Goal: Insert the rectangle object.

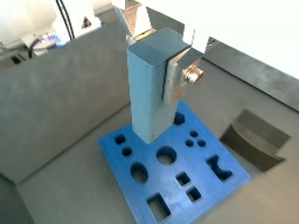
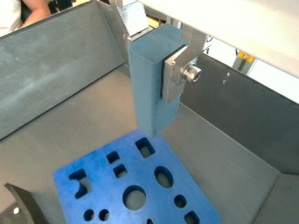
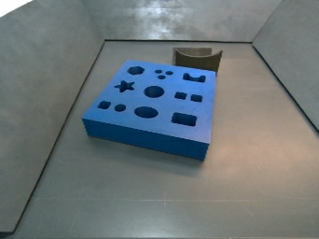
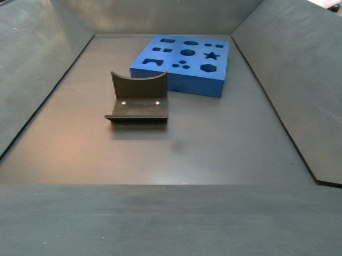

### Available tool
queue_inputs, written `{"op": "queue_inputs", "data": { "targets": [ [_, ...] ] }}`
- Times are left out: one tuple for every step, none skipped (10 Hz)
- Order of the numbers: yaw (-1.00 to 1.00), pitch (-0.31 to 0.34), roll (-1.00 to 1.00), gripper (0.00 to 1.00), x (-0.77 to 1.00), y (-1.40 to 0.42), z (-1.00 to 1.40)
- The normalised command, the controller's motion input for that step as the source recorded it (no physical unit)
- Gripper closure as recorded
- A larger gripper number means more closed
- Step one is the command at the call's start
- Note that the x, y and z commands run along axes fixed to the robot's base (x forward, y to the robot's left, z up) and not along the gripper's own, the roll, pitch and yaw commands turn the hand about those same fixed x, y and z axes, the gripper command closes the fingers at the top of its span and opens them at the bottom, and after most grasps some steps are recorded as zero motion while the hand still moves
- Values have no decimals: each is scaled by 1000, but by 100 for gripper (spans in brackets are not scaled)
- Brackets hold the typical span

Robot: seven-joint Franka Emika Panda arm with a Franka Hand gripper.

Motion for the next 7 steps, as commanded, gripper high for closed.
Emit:
{"op": "queue_inputs", "data": {
  "targets": [
    [-159, 124, -179, 100, -722, 213, -199],
    [-104, 19, -195, 100, -562, 153, -101],
    [-73, -25, -170, 100, -440, 99, -51],
    [-44, -55, -144, 100, -259, 52, -36],
    [-56, 26, 106, 100, 509, -204, 306],
    [-39, 96, 138, 100, 591, -214, 276],
    [-18, 167, 160, 100, 474, -164, 168]
  ]
}}
